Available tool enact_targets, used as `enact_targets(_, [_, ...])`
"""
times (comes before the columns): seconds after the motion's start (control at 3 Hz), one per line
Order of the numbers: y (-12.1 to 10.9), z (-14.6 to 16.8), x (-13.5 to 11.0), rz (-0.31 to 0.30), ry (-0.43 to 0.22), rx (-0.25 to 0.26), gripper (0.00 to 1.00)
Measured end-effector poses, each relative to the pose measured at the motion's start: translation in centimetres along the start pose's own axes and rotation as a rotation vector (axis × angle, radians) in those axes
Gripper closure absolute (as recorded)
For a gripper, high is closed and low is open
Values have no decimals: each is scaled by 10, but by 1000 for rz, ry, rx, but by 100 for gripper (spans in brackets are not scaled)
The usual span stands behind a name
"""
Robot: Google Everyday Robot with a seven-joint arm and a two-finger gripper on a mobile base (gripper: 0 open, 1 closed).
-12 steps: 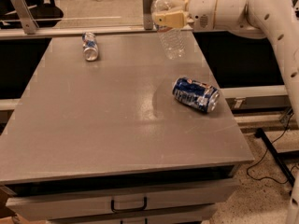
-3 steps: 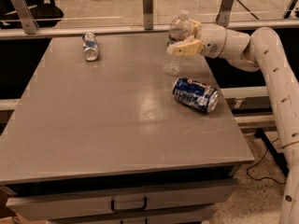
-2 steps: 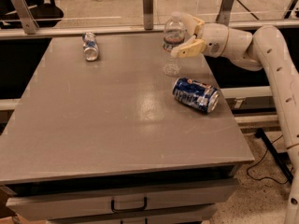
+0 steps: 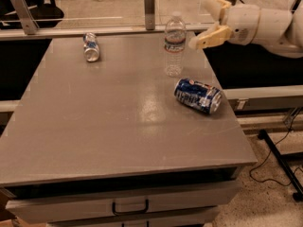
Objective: Place water bottle upright
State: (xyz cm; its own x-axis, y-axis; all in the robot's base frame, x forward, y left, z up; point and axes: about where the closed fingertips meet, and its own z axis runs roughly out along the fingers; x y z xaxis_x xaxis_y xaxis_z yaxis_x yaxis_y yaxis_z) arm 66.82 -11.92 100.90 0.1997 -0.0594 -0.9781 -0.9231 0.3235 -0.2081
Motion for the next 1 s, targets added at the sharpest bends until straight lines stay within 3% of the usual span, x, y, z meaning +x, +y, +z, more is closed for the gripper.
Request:
enact_targets(0.33, [15, -39, -44, -67, 115, 94, 0])
enact_targets(0.67, [28, -80, -77, -100, 197, 220, 0])
enact_targets(1.0, [31, -89, -86, -110, 207, 244, 0])
